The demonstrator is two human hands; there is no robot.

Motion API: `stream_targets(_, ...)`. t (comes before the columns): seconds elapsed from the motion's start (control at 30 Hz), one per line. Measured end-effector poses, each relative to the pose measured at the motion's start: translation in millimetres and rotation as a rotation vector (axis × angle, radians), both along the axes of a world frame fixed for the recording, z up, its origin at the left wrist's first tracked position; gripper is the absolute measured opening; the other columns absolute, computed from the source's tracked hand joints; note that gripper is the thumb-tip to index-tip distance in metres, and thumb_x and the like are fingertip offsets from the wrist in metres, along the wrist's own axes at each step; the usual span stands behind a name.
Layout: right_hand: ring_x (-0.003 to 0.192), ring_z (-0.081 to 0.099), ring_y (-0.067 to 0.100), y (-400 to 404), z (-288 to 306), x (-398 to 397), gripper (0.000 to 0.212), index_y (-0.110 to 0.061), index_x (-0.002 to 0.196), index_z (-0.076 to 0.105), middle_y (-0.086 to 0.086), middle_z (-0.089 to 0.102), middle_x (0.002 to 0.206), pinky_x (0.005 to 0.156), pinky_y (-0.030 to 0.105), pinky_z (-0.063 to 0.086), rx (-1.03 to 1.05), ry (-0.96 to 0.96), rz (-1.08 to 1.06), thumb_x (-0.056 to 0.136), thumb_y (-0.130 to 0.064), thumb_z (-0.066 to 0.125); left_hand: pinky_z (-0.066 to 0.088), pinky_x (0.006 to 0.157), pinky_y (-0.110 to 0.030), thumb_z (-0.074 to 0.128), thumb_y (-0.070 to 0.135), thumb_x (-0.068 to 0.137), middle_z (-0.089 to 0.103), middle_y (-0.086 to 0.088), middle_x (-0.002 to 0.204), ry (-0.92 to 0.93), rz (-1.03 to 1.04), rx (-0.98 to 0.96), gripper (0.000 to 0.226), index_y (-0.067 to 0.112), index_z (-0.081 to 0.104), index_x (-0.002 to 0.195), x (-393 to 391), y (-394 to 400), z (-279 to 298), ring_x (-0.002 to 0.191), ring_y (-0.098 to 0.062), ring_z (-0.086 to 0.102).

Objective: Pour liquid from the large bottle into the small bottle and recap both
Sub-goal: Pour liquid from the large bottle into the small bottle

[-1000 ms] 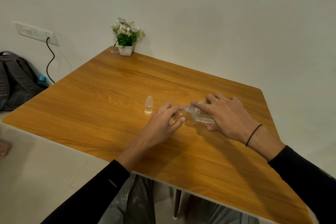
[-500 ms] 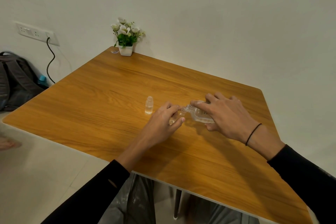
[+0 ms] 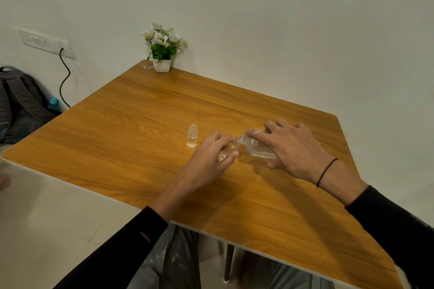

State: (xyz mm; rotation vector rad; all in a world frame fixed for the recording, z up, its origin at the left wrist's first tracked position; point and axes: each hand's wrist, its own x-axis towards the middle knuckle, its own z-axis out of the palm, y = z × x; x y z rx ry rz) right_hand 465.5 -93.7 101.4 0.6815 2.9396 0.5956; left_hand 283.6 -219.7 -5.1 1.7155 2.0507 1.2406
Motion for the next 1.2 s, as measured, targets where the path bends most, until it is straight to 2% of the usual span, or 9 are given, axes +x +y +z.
stream_targets(0.2, 0.11, 0.051, 0.019, 0.9, 0.5, -1.0, 0.091, -0.046, 0.155, 0.028, -0.002, 0.057, 0.128, 0.074, 0.036, 0.039, -0.001, -0.003, 0.006, 0.081, -0.055, 0.082, 0.054, 0.088, -0.039, 0.067, 0.033, 0.104, 0.057, 0.001, 0.106, -0.009, -0.005, -0.01, 0.026, 0.018, 0.068, 0.124, -0.4, 0.0, 1.5, 0.096, -0.016, 0.059)
stream_targets(0.3, 0.111, 0.051, 0.019, 0.5, 1.8, -1.2, 0.091, -0.046, 0.155, 0.027, -0.002, 0.056, 0.13, 0.076, 0.038, 0.042, -0.004, 0.0, 0.01, 0.082, -0.055, 0.081, 0.054, 0.088, -0.04, 0.067, 0.032, 0.104, 0.058, 0.0, 0.106, -0.014, -0.003, -0.005, 0.025, 0.018, 0.069, 0.123, -0.5, 0.0, 1.5, 0.097, -0.016, 0.058)
stream_targets(0.53, 0.111, 0.05, 0.018, -0.5, 2.9, -1.0, 0.09, -0.046, 0.155, 0.027, -0.003, 0.056, 0.13, 0.079, 0.039, 0.044, -0.013, 0.01, 0.008, 0.083, -0.055, 0.08, 0.053, 0.09, -0.036, 0.067, 0.034, 0.104, 0.057, 0.002, 0.106, -0.025, 0.0, -0.01, 0.03, 0.021, 0.068, 0.131, -1.3, 0.8, 2.1, 0.098, -0.014, 0.058)
stream_targets(0.73, 0.109, 0.05, 0.018, 0.0, 2.2, -1.8, 0.092, -0.047, 0.154, 0.027, -0.003, 0.056, 0.128, 0.077, 0.039, 0.044, -0.006, 0.006, 0.002, 0.081, -0.055, 0.082, 0.055, 0.089, -0.036, 0.066, 0.035, 0.103, 0.057, 0.005, 0.105, -0.02, -0.001, -0.012, 0.024, 0.022, 0.069, 0.123, -1.3, 1.9, 1.0, 0.096, -0.011, 0.057)
stream_targets(0.87, 0.108, 0.051, 0.019, 1.4, 2.6, -1.6, 0.093, -0.046, 0.154, 0.029, -0.002, 0.057, 0.127, 0.074, 0.037, 0.04, 0.0, -0.002, 0.005, 0.079, -0.054, 0.083, 0.054, 0.088, -0.035, 0.067, 0.034, 0.104, 0.057, 0.003, 0.105, -0.019, -0.002, -0.004, 0.026, 0.021, 0.069, 0.126, -1.2, 1.5, 1.4, 0.095, -0.012, 0.058)
stream_targets(1.2, 0.111, 0.05, 0.019, -0.6, 5.8, -0.8, 0.091, -0.046, 0.155, 0.026, -0.003, 0.055, 0.129, 0.078, 0.039, 0.045, 0.008, -0.009, 0.005, 0.082, -0.055, 0.08, 0.05, 0.083, -0.031, 0.068, 0.033, 0.103, 0.057, 0.002, 0.103, -0.016, -0.006, 0.004, 0.026, 0.02, 0.069, 0.125, 0.1, 2.0, 3.3, 0.094, -0.014, 0.058)
